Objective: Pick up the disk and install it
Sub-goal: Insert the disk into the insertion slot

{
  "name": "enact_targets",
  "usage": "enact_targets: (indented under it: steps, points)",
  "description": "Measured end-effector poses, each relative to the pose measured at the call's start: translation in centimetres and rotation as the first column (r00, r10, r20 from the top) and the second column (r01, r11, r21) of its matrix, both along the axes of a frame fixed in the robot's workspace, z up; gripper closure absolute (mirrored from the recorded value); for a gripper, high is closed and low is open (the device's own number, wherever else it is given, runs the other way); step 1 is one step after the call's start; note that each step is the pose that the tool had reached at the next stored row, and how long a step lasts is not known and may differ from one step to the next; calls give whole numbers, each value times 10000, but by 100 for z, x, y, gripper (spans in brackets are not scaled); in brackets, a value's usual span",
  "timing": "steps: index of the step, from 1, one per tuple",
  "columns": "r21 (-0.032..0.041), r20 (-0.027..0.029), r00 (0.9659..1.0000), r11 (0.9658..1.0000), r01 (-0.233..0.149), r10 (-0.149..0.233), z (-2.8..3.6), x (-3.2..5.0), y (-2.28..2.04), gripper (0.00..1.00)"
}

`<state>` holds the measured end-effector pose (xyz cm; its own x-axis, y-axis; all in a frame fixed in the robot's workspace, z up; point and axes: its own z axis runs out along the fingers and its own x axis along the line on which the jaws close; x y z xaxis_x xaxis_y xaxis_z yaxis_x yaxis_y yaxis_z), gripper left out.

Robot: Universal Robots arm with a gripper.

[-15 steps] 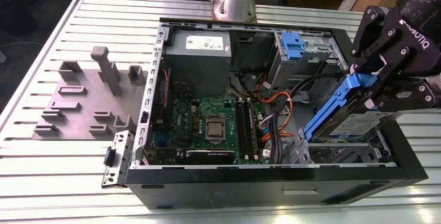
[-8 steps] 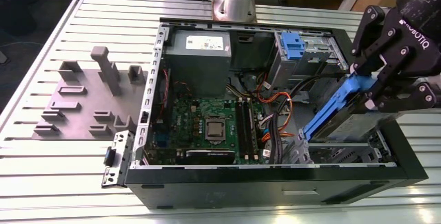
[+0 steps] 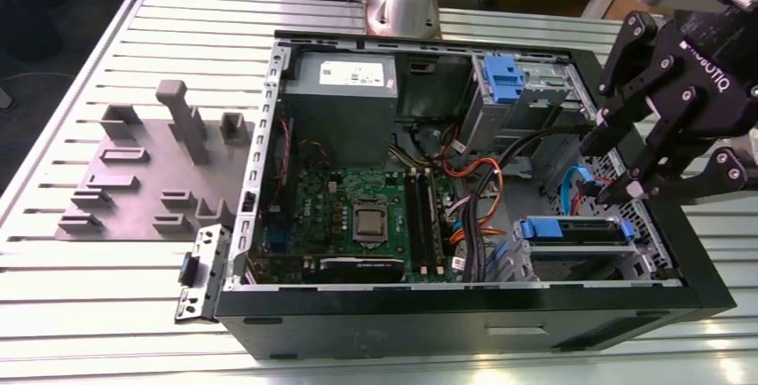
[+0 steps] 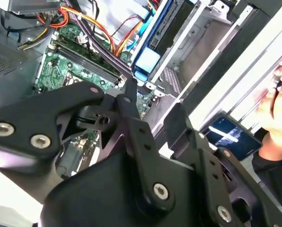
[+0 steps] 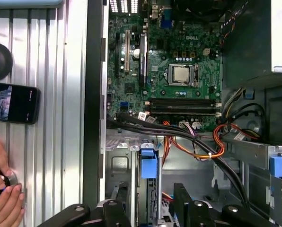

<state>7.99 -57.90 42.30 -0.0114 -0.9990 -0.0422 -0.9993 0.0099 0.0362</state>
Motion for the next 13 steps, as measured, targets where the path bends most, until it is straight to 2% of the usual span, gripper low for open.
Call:
enact_targets:
  steps: [3,5,6,8,9,11,13]
  points:
    - [-1,0,10000,10000,0,0,-54,0,0,51]
    - [-2,0,10000,10000,0,0,-90,0,0,64]
    - [-1,0,10000,10000,0,0,-109,1,0,64]
    - [-2,0,10000,10000,-6,6,-145,1,0,76]
    - [-6,0,10000,10000,-19,19,-163,4,0,76]
    - [-17,5,10000,10000,-36,36,-198,5,0,87]
    - [-17,24,10000,10000,-41,41,-231,4,0,89]
